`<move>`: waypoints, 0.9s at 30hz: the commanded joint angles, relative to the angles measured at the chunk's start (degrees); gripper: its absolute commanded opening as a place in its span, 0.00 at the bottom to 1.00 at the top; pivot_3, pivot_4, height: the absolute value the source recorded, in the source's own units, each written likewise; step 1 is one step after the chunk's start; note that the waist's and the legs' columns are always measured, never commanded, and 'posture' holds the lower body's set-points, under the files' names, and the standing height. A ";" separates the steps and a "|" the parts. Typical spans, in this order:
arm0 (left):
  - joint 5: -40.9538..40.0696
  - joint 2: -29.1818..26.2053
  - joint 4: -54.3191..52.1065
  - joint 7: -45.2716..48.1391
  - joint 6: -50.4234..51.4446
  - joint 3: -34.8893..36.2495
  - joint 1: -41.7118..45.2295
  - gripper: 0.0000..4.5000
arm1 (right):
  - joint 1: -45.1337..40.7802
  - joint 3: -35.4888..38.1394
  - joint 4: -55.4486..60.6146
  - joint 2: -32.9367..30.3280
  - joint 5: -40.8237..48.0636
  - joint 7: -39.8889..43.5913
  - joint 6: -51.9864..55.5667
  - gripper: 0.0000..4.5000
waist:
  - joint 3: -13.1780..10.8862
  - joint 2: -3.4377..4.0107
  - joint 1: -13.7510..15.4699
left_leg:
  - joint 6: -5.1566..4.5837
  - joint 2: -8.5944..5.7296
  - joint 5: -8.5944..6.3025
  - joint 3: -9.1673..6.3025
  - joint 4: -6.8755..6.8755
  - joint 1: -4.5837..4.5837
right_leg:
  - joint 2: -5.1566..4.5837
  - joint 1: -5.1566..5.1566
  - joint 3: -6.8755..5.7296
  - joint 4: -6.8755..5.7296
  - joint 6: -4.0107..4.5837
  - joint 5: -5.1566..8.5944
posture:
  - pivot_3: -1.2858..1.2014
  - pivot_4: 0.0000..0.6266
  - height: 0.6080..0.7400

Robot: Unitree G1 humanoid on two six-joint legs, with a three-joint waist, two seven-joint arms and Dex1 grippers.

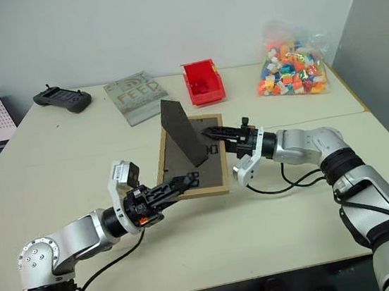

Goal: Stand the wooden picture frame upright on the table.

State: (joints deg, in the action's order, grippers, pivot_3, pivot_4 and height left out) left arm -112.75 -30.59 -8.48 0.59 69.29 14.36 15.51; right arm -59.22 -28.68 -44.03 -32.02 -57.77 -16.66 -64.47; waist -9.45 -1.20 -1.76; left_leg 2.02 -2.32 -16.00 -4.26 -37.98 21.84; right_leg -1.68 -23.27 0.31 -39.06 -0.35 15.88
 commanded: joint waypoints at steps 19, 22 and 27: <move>55.04 -21.10 -38.69 3.63 -24.18 -2.72 -18.07 1.00 | 1.68 17.73 -0.11 17.88 79.77 81.30 77.07 0.29 | -0.47 -0.16 0.06 | -0.15 0.12 -0.12 -0.01 0.15 0.00 | 0.08 -0.08 0.12 0.10 0.09 -0.05 | 0.52 0.24 1.00; 64.87 -16.05 -37.18 5.29 -31.71 -3.76 -23.95 1.00 | 1.65 18.76 -2.39 19.83 78.76 80.97 79.91 0.29 | -0.50 -0.11 0.12 | -0.15 0.14 -0.12 -0.02 0.21 0.03 | 0.14 -0.21 0.12 0.05 0.16 -0.08 | 0.52 0.24 1.00; 72.96 -10.82 -35.32 8.69 -37.40 -4.06 -28.97 1.00 | 2.75 18.51 -7.69 21.43 75.19 81.22 78.76 0.29 | -0.50 -0.12 0.31 | -0.19 0.13 -0.14 0.02 0.14 0.10 | 0.12 -0.21 0.14 0.06 0.15 -0.09 | 0.52 0.24 1.00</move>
State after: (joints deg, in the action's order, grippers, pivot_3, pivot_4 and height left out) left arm -42.46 -42.04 -42.99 7.82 34.48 10.34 -13.20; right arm -55.78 -11.77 -51.75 -10.73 17.89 63.67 15.86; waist -9.95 -1.32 -1.45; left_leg 1.78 -2.20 -16.17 -4.25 -37.85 21.95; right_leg -1.57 -23.49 0.44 -38.99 -0.21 15.79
